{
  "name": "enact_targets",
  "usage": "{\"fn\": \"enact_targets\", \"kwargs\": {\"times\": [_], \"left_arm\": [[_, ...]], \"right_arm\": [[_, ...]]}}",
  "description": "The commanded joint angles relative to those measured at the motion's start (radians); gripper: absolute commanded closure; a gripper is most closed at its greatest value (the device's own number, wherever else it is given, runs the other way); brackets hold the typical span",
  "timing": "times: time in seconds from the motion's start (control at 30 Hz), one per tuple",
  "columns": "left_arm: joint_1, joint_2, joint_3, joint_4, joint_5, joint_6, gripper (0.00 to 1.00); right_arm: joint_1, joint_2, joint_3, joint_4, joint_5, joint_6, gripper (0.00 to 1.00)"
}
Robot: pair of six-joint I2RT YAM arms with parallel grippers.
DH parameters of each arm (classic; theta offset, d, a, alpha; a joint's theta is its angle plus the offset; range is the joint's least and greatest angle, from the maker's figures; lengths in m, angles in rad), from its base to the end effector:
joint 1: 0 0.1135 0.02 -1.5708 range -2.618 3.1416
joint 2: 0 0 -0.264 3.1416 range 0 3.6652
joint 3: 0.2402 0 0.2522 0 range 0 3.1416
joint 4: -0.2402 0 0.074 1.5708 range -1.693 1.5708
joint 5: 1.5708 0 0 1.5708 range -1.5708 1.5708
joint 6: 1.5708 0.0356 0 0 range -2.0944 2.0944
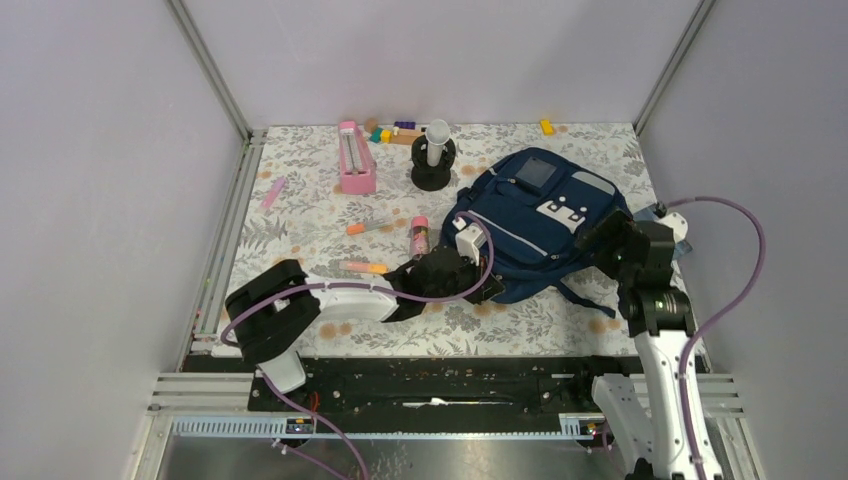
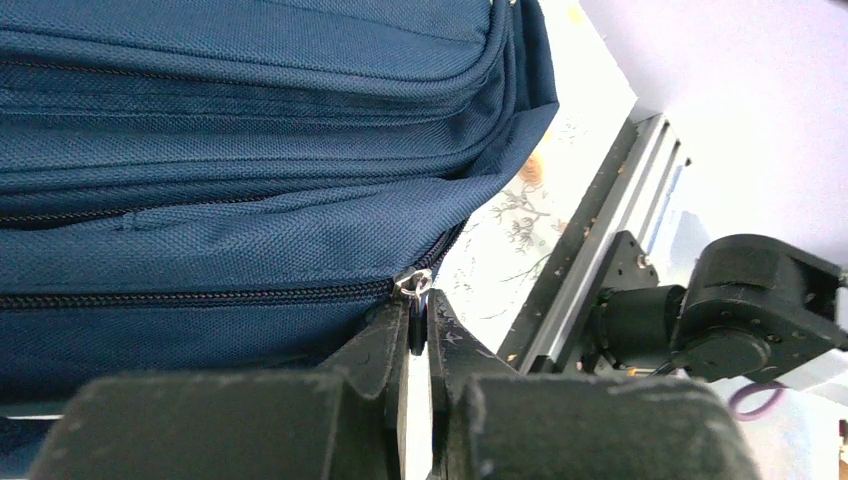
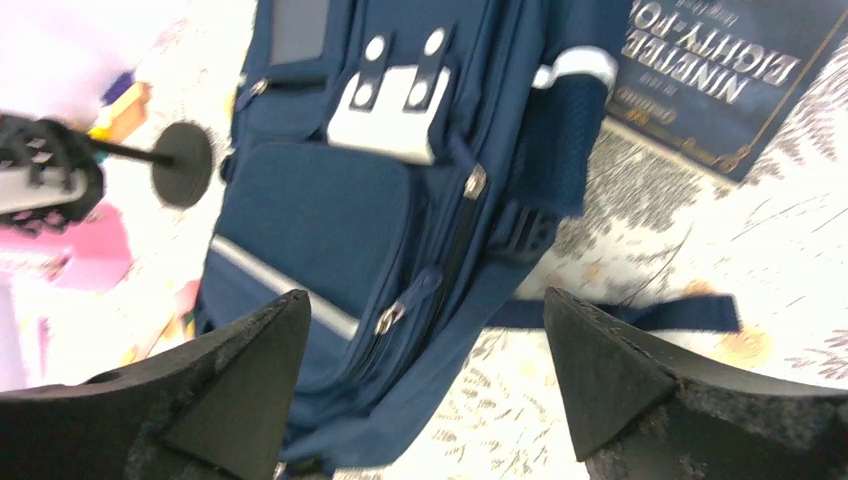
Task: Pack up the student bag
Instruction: Unzip the student bag at the center of the board.
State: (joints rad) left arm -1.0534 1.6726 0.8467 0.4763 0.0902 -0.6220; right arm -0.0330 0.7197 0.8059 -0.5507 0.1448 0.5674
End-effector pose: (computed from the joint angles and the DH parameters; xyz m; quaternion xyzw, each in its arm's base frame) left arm 0.1752 -0.3143 0.1992 0.2004 0.7940 -0.4504 0.3558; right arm 0.1578 -0.0103 0.3195 0.2873 0.7995 0.0790 0.5217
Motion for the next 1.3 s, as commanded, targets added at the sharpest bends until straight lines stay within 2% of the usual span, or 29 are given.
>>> {"fn": "enact_targets", "kwargs": {"times": [0.0, 0.13, 0.27, 0.43, 0.7, 0.83, 1.03, 1.2, 1.27], "left_arm": [[-0.011, 0.005, 0.057, 0.203, 0.034, -0.088, 1.0], [-0.02, 0.018, 0.065, 0.225, 0.05, -0.097, 1.0], [-0.027, 0.014, 0.062, 0.218, 0.038, -0.089, 1.0], [-0.027, 0.021, 0.062, 0.219, 0.033, -0.085, 1.0], [-0.043, 0.03, 0.053, 0.244, 0.053, -0.081, 1.0], [-0.043, 0.03, 0.04, 0.26, 0.079, -0.077, 1.0], [-0.045, 0.009, 0.005, 0.271, 0.068, -0.073, 1.0], [-0.046, -0.007, -0.003, 0.256, 0.095, -0.027, 1.0], [-0.048, -0.012, -0.011, 0.256, 0.103, -0.011, 1.0]], "right_arm": [[0.001, -0.114, -0.069, -0.106, -0.171, 0.087, 0.1], [0.003, -0.159, -0.144, -0.082, -0.292, 0.17, 0.17], [0.05, -0.189, -0.191, -0.087, -0.324, 0.245, 0.18], [0.14, -0.244, -0.285, -0.016, -0.303, 0.387, 0.16], [0.331, -0.112, -0.323, 0.208, -0.235, 0.497, 0.16], [0.347, -0.084, -0.309, 0.217, -0.203, 0.504, 0.16], [0.348, -0.143, -0.39, 0.294, -0.185, 0.575, 0.17], [0.347, -0.122, -0.399, 0.3, -0.189, 0.564, 0.22], [0.347, -0.115, -0.398, 0.299, -0.189, 0.557, 0.33]]}}
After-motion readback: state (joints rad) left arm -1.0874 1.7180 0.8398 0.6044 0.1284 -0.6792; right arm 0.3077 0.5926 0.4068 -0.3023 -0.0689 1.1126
